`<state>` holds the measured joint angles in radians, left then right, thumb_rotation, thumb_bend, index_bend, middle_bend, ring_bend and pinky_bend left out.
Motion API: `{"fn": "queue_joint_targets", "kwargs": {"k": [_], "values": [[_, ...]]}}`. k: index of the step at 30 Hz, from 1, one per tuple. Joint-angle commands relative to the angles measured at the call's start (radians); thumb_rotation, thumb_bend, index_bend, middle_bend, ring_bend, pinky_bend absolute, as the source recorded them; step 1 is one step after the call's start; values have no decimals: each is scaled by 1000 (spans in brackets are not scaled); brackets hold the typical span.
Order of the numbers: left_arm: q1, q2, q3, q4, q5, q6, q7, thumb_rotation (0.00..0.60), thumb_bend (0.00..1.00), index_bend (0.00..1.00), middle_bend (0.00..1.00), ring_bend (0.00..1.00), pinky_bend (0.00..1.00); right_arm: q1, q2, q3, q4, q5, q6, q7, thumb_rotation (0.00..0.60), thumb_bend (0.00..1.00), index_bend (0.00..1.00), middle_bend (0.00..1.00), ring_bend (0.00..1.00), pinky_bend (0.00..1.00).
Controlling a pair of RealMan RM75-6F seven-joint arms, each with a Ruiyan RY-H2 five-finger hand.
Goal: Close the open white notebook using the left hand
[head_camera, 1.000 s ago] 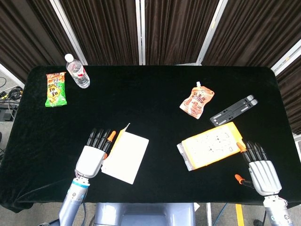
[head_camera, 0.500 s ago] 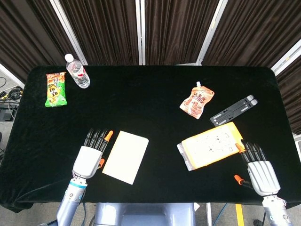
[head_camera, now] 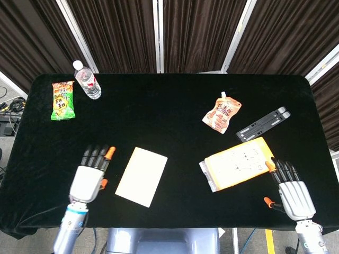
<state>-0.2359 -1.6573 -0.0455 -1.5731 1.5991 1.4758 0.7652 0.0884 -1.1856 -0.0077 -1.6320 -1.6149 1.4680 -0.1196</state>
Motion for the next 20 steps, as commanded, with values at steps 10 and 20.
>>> {"fn": "queue_joint_targets", "kwargs": {"k": [10,20], "values": [[147,210,65,-84,-69,121,-206,600,95,0,0,0,0,0,-11,1,-3,-6,4,-19,600,44,0,0,0,0],[193,249,79,-66,-67,160,-261,600,96,0,0,0,0,4,-18,1,4,-8,-2,-25,600,45,0,0,0,0]]}}
